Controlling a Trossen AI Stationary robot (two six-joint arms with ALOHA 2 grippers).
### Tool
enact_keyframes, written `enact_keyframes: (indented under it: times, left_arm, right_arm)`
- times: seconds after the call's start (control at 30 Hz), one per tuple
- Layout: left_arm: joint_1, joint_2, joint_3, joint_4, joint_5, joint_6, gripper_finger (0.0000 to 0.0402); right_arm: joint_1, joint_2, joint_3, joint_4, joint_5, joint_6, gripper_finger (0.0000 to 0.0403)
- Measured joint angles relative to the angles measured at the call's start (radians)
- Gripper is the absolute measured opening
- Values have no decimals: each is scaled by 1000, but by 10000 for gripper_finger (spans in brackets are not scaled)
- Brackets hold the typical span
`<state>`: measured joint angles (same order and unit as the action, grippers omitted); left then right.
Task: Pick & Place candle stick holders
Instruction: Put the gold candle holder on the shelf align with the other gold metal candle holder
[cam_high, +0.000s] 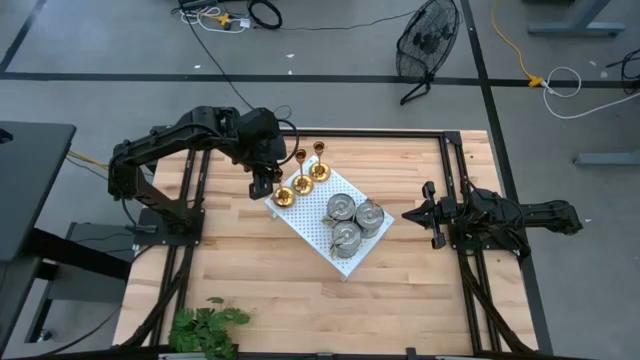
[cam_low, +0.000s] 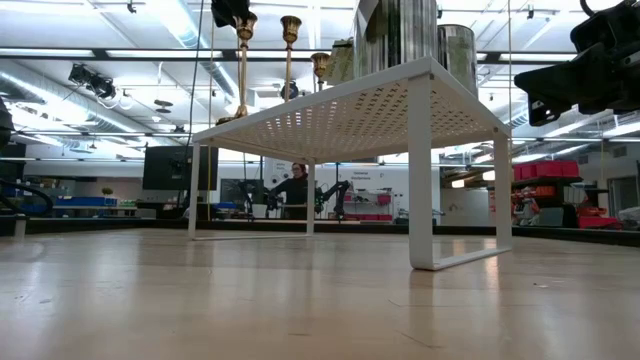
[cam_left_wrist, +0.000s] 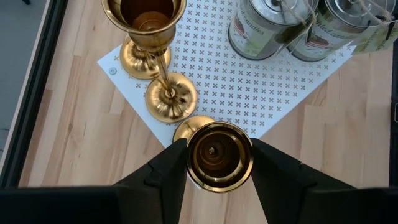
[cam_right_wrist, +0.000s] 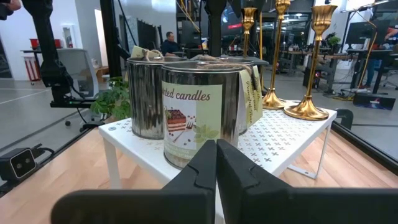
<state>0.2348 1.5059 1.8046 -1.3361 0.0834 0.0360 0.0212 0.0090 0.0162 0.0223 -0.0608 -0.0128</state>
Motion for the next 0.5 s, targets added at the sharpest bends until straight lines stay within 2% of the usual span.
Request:
enact_keyframes:
  times: [0.5]
  left_arm:
    - [0,0,0,0,24,-1,172]
  right_arm:
    - [0,0,0,0,0,0,16]
